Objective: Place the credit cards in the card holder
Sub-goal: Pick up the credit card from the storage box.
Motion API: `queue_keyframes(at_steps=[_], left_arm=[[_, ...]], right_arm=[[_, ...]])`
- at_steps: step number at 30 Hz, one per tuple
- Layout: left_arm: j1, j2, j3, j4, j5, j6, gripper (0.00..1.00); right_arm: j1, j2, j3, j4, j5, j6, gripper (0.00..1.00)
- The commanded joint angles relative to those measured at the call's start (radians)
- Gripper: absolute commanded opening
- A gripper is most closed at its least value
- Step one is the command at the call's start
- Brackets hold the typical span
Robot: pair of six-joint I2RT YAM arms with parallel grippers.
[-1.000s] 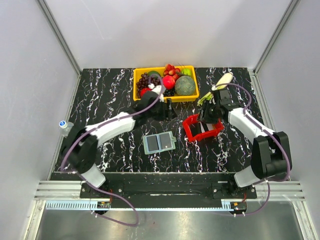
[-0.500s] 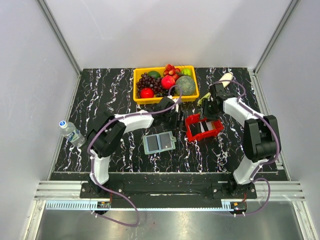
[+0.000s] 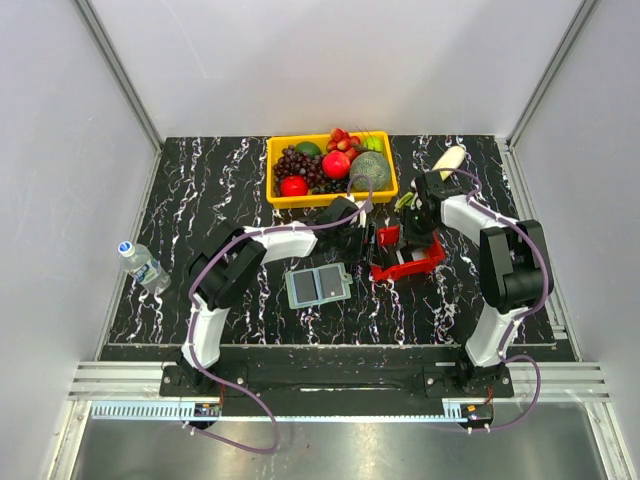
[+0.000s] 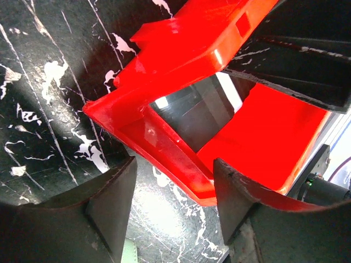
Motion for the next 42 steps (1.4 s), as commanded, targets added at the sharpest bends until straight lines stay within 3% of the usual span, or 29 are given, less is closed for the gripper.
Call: queue_keyframes(at_steps=[1,8,17,19,22,25,31,35,37,42], left_arm=[[-0.008,0.008,0.01,0.038,0.016,-0.007,0.59],[-0.033,-0.001,-0.01,0.064,0.027,-0.012,0.47],[-0.035,-0.016,-0.033,0.076,0.021,-0.021,0.42],[-0.036,-0.023,-0.043,0.075,0.012,-0.027,0.41],[-0.035,-0.036,-0.067,0.1,0.002,-0.039,0.4],[-0.036,-0.047,-0.09,0.122,-0.002,-0.056,0.37],[-0.036,-0.067,-0.119,0.148,-0.013,-0.094,0.34],[-0.036,-0.089,-0.141,0.173,-0.013,-0.111,0.4],[-0.035,-0.099,-0.144,0.18,-0.005,-0.114,0.51],[-0.036,-0.115,-0.152,0.222,0.041,-0.133,0.54]], right_arm=[[-0.004,0.021,0.017,0.033,-0.093,-0.013,0.4],[-0.004,-0.069,-0.034,0.123,-0.212,0.014,0.21],[-0.004,-0.097,-0.054,0.155,-0.279,0.033,0.17],[-0.004,-0.115,-0.063,0.142,-0.197,0.046,0.21],[-0.004,-0.152,-0.086,0.11,-0.01,0.071,0.37],[-0.004,-0.169,-0.11,0.099,0.034,0.066,0.45],[-0.003,-0.125,-0.121,0.105,-0.046,0.096,0.45],[0.018,-0.091,-0.118,0.108,-0.063,0.102,0.45],[0.026,-0.081,-0.118,0.117,-0.084,0.1,0.45],[0.051,-0.063,-0.114,0.151,-0.127,0.117,0.43]])
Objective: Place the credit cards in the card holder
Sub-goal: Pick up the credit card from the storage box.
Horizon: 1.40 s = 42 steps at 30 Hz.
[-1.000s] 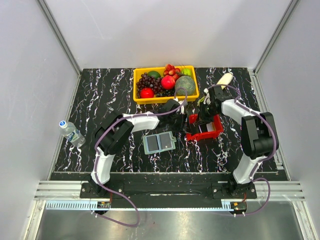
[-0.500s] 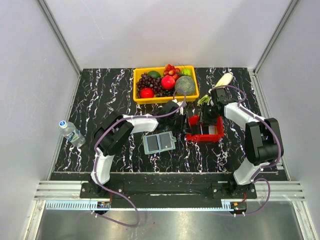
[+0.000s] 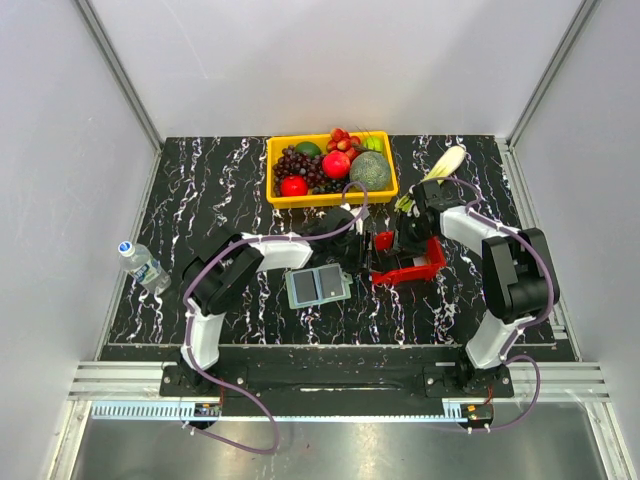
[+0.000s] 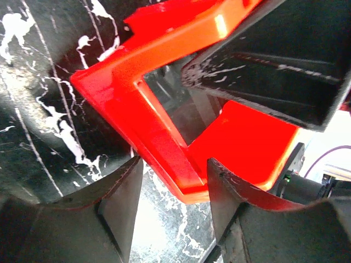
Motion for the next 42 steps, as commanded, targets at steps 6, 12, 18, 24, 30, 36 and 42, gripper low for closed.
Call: queue_keyframes(at_steps=[6,12,18,24,30,36,42], left_arm=[[-0.015,-0.092,-0.042,0.107,0.097,-0.021,0.52],[-0.024,-0.083,-0.074,0.166,0.133,-0.054,0.48],[-0.024,-0.072,-0.057,0.158,0.131,-0.049,0.47],[-0.023,-0.075,-0.054,0.14,0.111,-0.043,0.46],[-0.001,-0.094,-0.068,0.112,0.07,-0.031,0.44],[0.02,-0.126,-0.092,0.097,0.038,-0.02,0.41],[0.035,-0.128,-0.089,0.086,0.028,-0.011,0.39]], right_arm=[[0.022,0.026,0.033,0.063,-0.106,0.004,0.31],[0.022,0.003,0.035,0.074,-0.189,-0.014,0.18],[0.022,-0.031,0.019,0.08,-0.261,-0.038,0.15],[0.022,-0.025,0.013,0.043,-0.3,-0.072,0.12],[0.022,-0.036,0.021,-0.013,-0.277,-0.123,0.12],[0.022,-0.024,0.045,-0.086,-0.211,-0.172,0.13],[0.023,-0.004,0.067,-0.13,-0.247,-0.216,0.14]])
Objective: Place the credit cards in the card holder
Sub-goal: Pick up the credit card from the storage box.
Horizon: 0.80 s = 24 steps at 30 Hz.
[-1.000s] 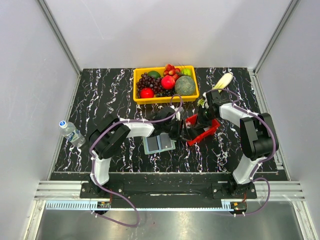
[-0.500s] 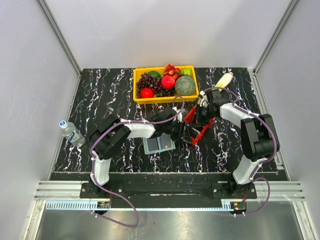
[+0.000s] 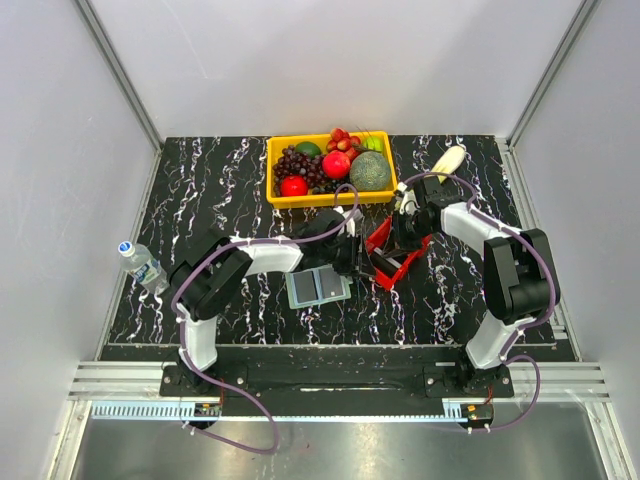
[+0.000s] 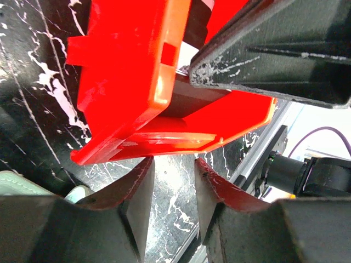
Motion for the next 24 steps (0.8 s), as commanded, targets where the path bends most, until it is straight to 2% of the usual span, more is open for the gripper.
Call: queue_keyframes(at_steps=[1,15,24], left_arm=[[0.017,-0.047,0.011,0.051,-0.053,0.025,0.38],[0.063,-0.041,0.042,0.006,-0.073,0.065,0.34],[0.064,-0.03,0.052,0.015,-0.052,0.065,0.32]], right_arm=[[0.013,-0.002,0.03,-0.09,-0.016,-0.053,0.13],[0.073,0.018,0.041,-0.105,0.003,-0.07,0.18],[0.081,-0.014,0.039,-0.082,0.036,-0.06,0.11]])
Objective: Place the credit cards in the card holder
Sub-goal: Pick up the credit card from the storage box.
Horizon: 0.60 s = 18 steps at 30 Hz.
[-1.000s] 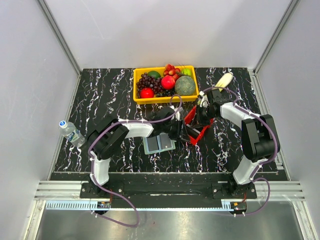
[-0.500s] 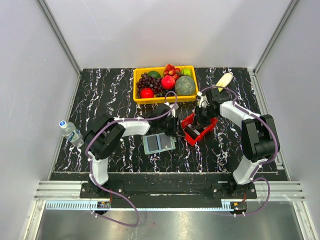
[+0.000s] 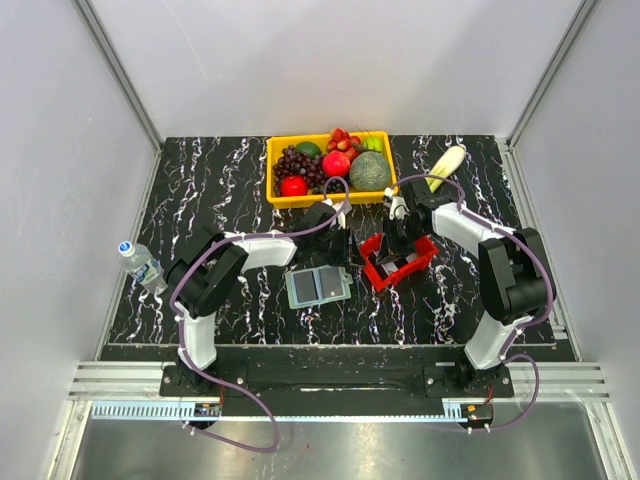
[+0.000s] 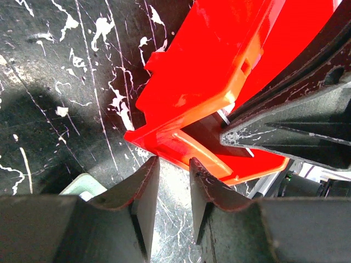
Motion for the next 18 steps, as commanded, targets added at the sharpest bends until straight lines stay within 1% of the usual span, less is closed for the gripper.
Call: queue_keyframes(at_steps=[1,3,4,5,6,9,12,13,18], left_arm=[[0.001,-0.028,0.046,0.038,0.003,0.013,0.32],[-0.001,-0.026,0.048,0.038,0.006,0.013,0.32],[0.001,-0.026,0.048,0.039,0.008,0.013,0.32],[0.001,-0.026,0.049,0.039,0.008,0.013,0.32],[-0.001,-0.025,0.049,0.038,0.008,0.013,0.32],[-0.001,-0.022,0.051,0.038,0.011,0.015,0.31],[0.001,-0.021,0.051,0.039,0.014,0.015,0.31],[0.001,-0.02,0.054,0.039,0.017,0.015,0.31],[0.001,-0.025,0.051,0.033,0.014,0.019,0.3]], right_arm=[[0.01,-0.029,0.018,-0.014,0.026,-0.004,0.09],[0.012,-0.047,0.015,0.004,0.053,0.011,0.07],[0.012,-0.053,0.017,0.006,0.047,0.007,0.14],[0.013,-0.055,0.023,0.006,0.04,0.002,0.31],[0.01,-0.056,0.03,-0.002,0.062,0.002,0.38],[0.01,-0.069,0.046,-0.008,0.162,0.014,0.4],[0.0,-0.057,0.066,-0.016,0.184,0.011,0.39],[-0.002,-0.053,0.075,-0.023,0.228,0.019,0.39],[-0.022,-0.07,0.076,-0.034,0.421,0.063,0.45]])
